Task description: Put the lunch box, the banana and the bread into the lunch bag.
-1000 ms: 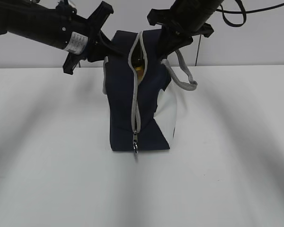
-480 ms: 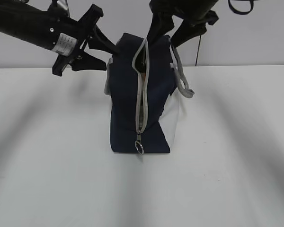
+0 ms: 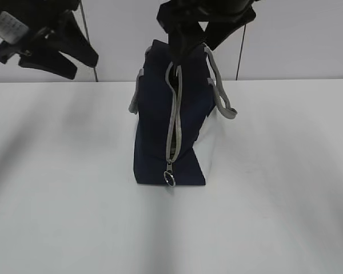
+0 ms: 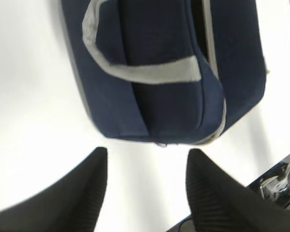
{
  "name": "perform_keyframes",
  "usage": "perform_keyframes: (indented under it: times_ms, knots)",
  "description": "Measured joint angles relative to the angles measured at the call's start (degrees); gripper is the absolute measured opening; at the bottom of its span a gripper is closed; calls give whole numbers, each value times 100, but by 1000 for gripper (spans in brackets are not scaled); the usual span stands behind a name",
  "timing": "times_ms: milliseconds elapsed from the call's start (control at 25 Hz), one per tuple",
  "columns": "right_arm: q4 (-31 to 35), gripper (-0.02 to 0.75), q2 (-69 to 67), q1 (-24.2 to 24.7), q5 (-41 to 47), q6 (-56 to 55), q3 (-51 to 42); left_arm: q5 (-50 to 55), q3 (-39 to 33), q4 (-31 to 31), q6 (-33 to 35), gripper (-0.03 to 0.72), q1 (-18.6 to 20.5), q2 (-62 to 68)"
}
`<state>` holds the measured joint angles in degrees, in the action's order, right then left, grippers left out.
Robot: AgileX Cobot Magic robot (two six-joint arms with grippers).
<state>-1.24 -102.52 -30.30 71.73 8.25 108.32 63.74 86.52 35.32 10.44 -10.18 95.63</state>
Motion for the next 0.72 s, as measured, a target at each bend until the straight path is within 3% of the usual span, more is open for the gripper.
perform_keyframes:
  times_ms: [240,520,720]
  knots:
    - [-649,498,748,-731,0,-243,-368,650,0,-527,-97,375,-5,-616]
    - [-616,480,1518,-824,-80,-286,-1256,714,0,-591,-164,375,-239,-1060]
    - [-532,479,2399,-824,-1512,-286,-2840,738,0,-591,-178,375,-500,-1201]
